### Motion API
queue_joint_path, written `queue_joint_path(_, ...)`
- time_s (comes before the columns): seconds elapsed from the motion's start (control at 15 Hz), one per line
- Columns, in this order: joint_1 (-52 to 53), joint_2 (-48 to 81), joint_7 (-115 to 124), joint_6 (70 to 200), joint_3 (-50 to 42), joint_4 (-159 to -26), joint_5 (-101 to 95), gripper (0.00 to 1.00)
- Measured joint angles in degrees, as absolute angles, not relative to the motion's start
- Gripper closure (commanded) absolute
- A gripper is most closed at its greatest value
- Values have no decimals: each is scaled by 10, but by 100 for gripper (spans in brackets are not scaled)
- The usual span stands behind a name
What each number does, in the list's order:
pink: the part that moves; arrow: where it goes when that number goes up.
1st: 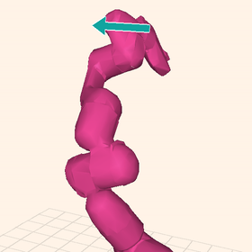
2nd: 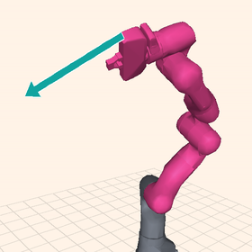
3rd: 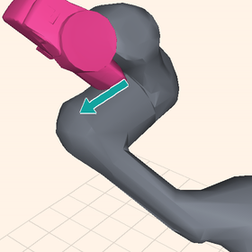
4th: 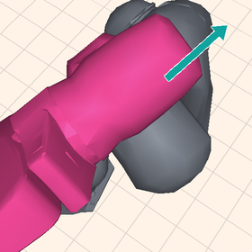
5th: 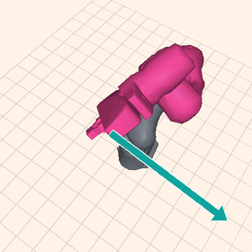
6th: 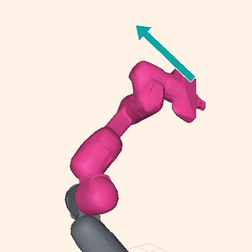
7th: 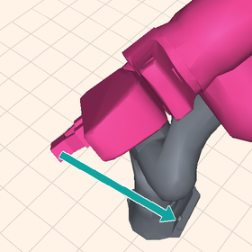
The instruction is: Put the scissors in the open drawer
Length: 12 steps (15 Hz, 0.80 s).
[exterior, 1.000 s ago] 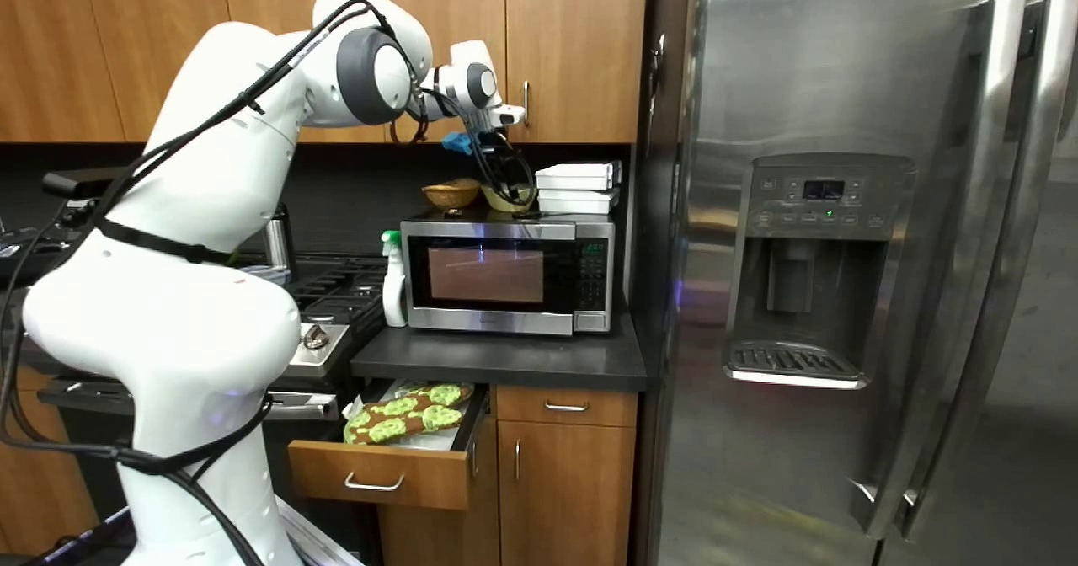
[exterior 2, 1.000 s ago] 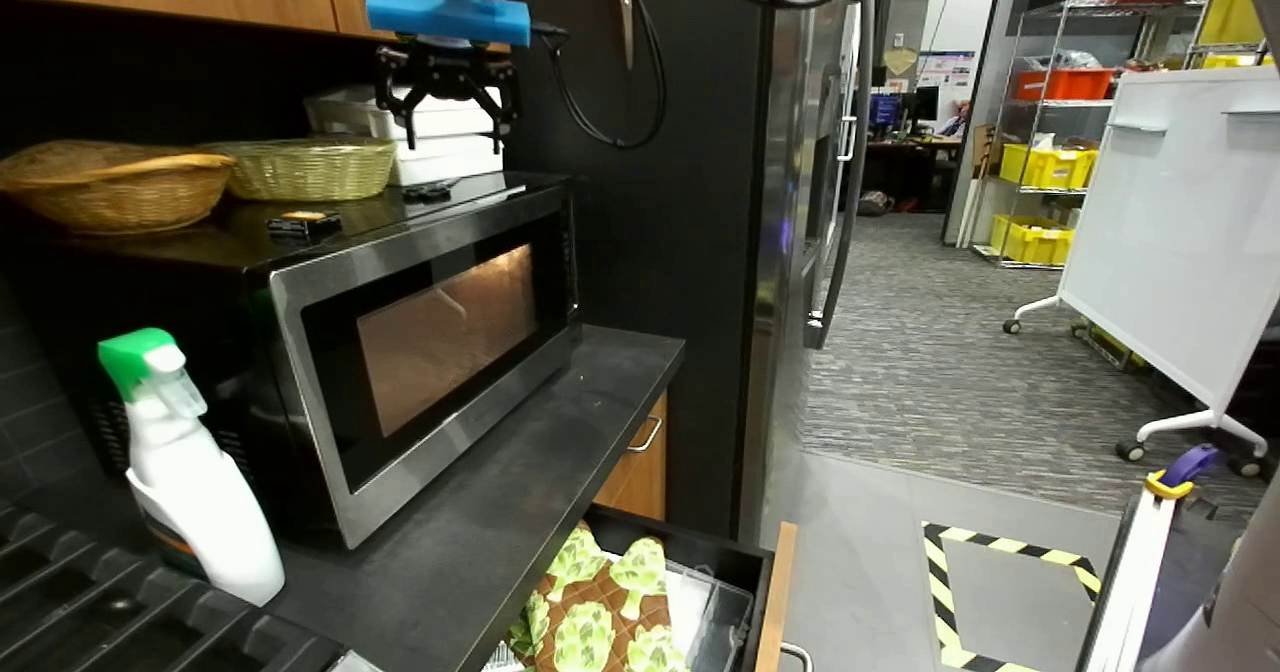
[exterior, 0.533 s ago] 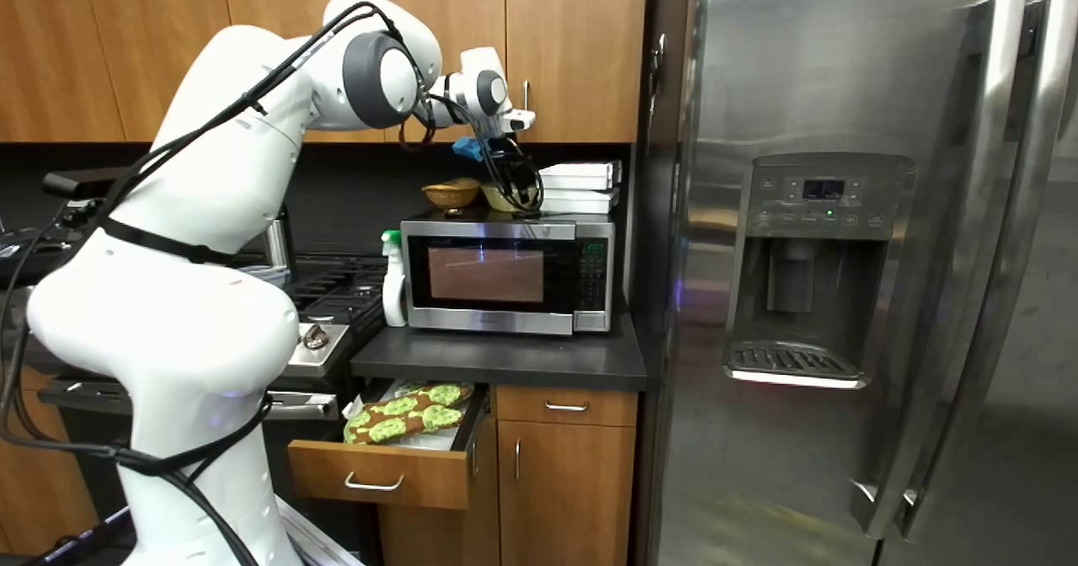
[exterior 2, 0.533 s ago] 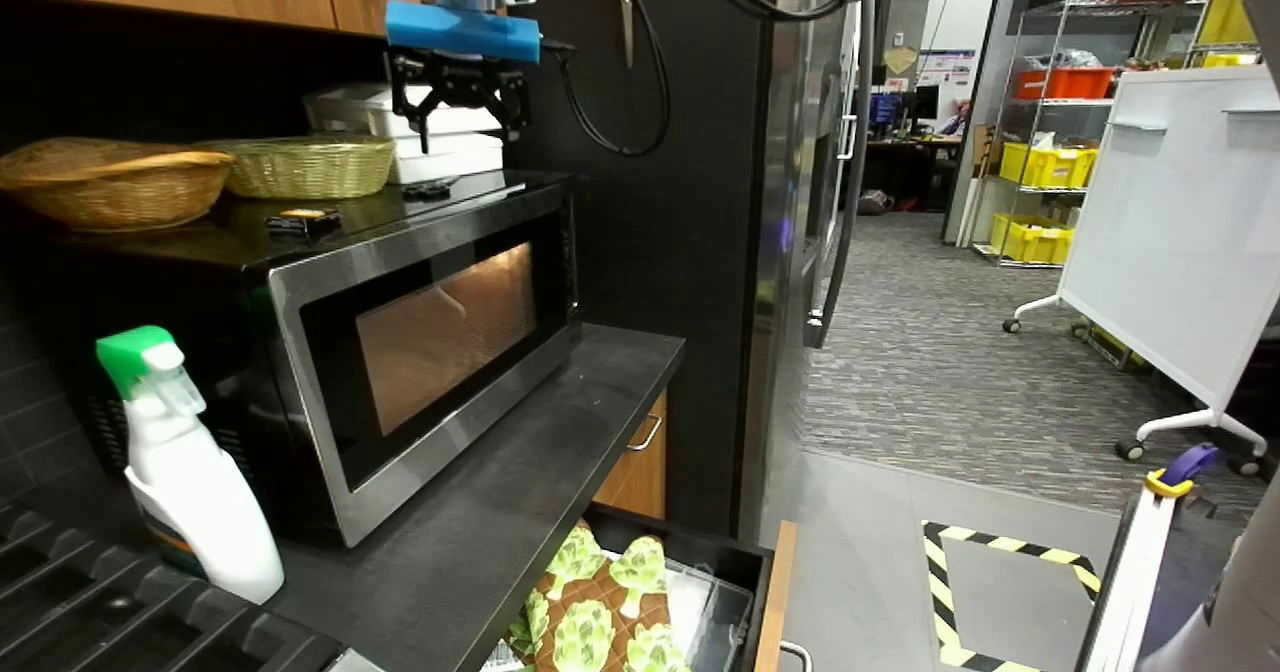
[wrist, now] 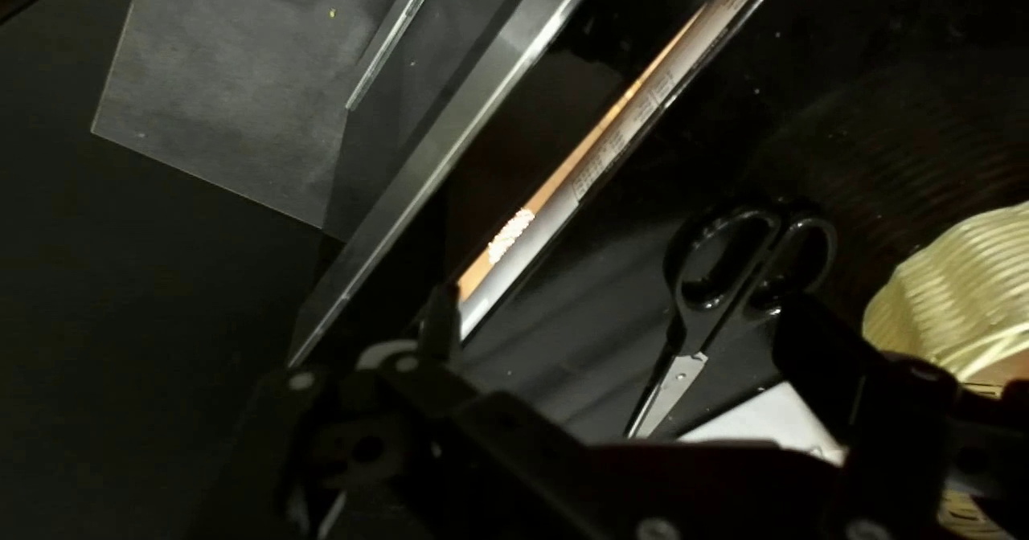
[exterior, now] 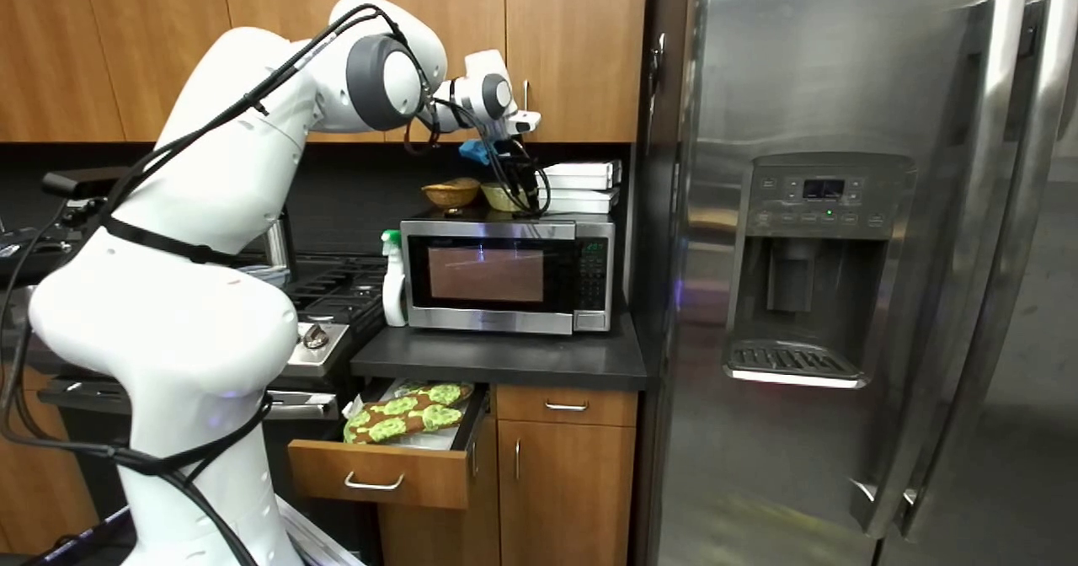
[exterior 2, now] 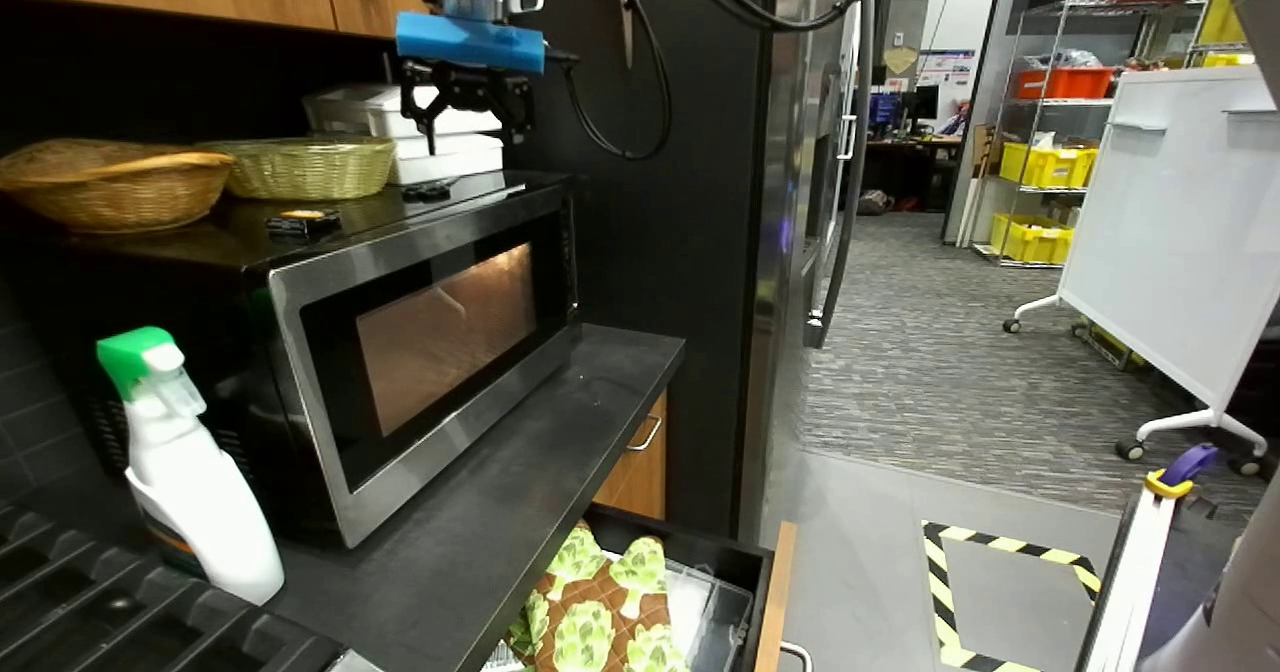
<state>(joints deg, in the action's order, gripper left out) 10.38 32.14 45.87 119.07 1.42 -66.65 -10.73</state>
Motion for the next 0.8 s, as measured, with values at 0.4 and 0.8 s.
queue_joint_path(0.4, 110, 321, 502, 1193, 9, -666, -120, 0)
queue_joint_path(0.8, 111, 321, 509, 1193, 7, -666, -121, 0)
